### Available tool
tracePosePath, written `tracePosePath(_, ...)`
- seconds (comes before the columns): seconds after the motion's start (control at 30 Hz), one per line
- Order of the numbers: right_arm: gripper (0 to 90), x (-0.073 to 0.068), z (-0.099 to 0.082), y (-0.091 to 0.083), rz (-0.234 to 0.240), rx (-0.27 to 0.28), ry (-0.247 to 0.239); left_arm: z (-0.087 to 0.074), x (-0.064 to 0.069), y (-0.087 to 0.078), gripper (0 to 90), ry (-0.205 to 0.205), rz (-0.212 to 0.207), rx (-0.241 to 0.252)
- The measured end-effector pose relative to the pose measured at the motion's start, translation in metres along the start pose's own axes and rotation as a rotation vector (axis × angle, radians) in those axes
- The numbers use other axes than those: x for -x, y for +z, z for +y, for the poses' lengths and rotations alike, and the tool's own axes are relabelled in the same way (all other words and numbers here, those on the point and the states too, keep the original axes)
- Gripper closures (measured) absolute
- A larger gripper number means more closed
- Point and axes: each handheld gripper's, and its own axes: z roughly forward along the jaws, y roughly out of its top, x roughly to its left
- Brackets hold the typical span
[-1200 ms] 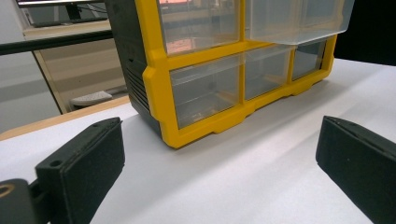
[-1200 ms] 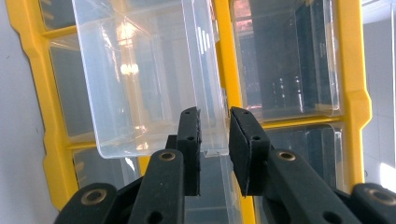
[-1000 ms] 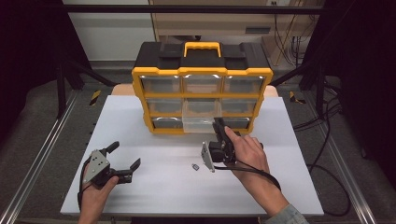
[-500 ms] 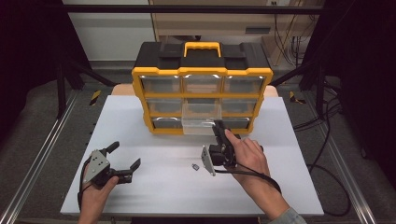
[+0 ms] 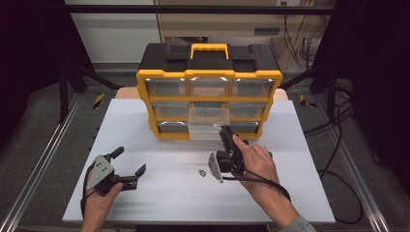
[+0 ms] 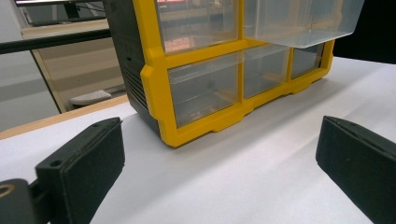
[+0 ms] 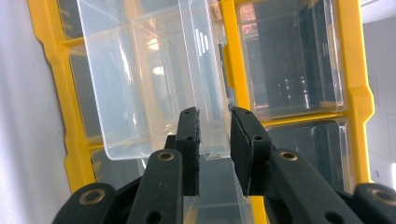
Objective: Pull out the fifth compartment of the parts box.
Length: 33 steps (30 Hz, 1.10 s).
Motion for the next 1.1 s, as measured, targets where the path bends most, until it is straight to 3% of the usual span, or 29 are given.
tracePosePath(0.53, 72.6, -0.001, 0.000, -0.003, -0.001, 0.008, 0.013, 0.000, 0.000, -0.001, 1.1, 0.001, 0.006, -0.002)
tracePosePath(0.73, 58.7, 0.004, -0.003, -0.005, 0.010, 0.010, 0.101, 0.000, 0.000, -0.003, 1.1, 0.000, 0.014, -0.001)
tracePosePath(0.87, 48.9, 0.006, -0.007, -0.006, 0.006, -0.006, 0.188, 0.001, 0.000, -0.005, 1.1, 0.001, 0.021, 0.007)
tracePosePath(1.1, 40.0, 0.007, -0.025, -0.012, 0.011, -0.032, 0.387, 0.001, 0.000, -0.005, 1.1, 0.006, 0.026, 0.004)
